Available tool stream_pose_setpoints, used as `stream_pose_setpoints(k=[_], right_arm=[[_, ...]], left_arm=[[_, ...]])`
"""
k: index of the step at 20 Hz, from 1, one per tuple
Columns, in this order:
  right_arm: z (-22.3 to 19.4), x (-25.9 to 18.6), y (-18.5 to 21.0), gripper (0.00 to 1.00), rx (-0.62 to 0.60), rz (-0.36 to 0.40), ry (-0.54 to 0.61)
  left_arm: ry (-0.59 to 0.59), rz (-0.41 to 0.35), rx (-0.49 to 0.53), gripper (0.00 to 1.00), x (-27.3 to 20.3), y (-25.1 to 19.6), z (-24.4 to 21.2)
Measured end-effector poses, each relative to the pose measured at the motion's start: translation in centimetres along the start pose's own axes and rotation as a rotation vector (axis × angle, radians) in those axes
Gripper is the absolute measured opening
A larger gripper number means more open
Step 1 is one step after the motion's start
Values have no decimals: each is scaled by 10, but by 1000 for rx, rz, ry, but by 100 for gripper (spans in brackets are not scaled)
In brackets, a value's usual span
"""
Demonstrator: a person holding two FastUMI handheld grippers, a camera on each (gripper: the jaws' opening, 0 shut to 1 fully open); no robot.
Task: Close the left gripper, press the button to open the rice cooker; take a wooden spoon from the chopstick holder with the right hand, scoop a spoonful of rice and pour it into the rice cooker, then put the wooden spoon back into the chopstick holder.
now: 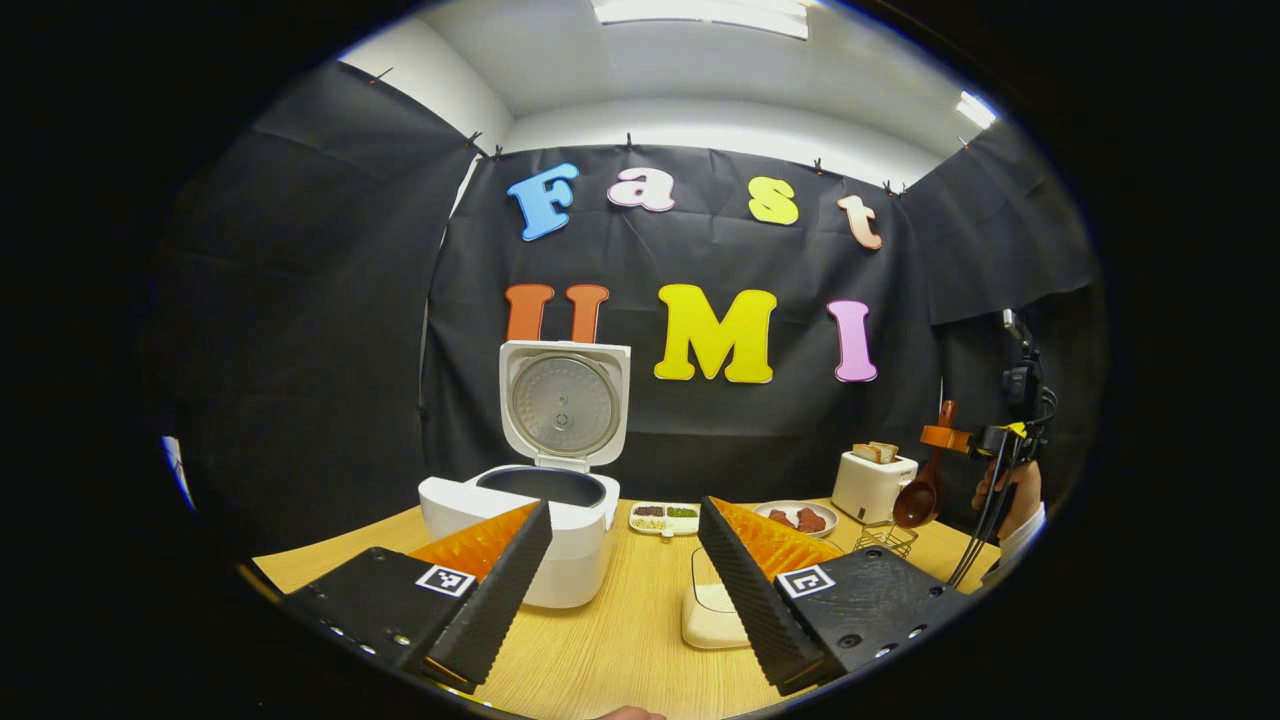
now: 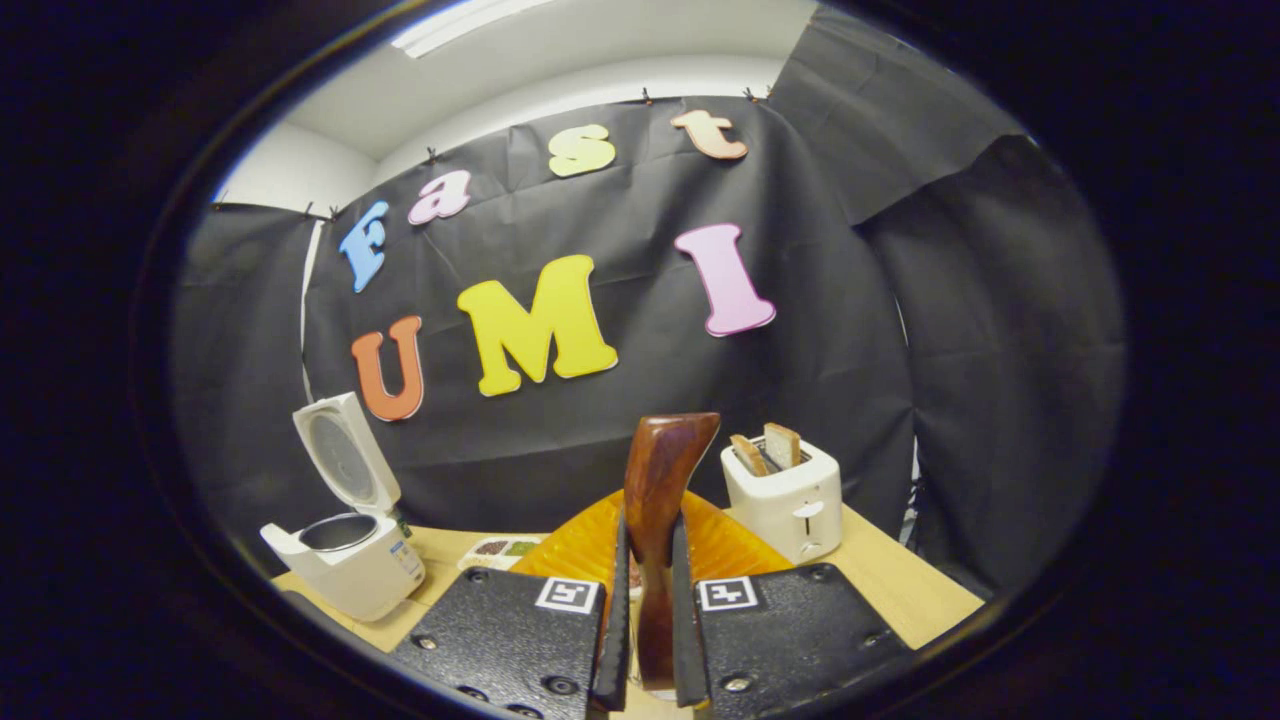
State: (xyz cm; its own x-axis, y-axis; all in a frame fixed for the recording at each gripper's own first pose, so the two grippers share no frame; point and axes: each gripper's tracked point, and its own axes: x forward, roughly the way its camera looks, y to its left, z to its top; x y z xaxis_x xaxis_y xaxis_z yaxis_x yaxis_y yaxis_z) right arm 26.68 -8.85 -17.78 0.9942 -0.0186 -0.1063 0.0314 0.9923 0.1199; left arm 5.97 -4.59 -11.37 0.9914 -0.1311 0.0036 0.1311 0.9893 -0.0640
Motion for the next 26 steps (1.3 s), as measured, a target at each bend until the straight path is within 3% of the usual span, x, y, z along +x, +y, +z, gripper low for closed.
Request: stream_pose_setpoints(k=[6, 8, 11, 12, 13, 15, 17, 18, 20, 26], right_arm=[[-38, 12, -3, 25, 22, 17, 42], [-32, 8, -7, 34, 16, 16, 25], [-5, -3, -17, 72, -44, -22, -59], [-1, -6, -20, 72, -64, -40, -73], [0, -10, -21, 92, -78, -52, -69], [-1, -17, -17, 100, -105, -55, -55], [3, -24, -13, 94, -130, -42, -55], [6, -26, -12, 100, -139, -38, -61], [8, -32, -12, 100, -145, -38, -66], [7, -39, 0, 100, -146, -3, -50]], left_arm=[[-3, 11, -8, 94, 32, 4, 5], [4, 8, -12, 94, 43, 6, 10], [4, 26, 15, 94, 58, 16, 24], [-4, 28, 26, 94, 63, 18, 32], [-14, 26, 42, 94, 69, 19, 41], [-20, 53, 90, 94, 80, 29, 52], [-27, 86, 142, 94, 91, 39, 65], [-23, 87, 157, 94, 98, 45, 66], [-15, 88, 164, 94, 112, 50, 77], [-22, 23, 88, 95, 167, 50, 135]])
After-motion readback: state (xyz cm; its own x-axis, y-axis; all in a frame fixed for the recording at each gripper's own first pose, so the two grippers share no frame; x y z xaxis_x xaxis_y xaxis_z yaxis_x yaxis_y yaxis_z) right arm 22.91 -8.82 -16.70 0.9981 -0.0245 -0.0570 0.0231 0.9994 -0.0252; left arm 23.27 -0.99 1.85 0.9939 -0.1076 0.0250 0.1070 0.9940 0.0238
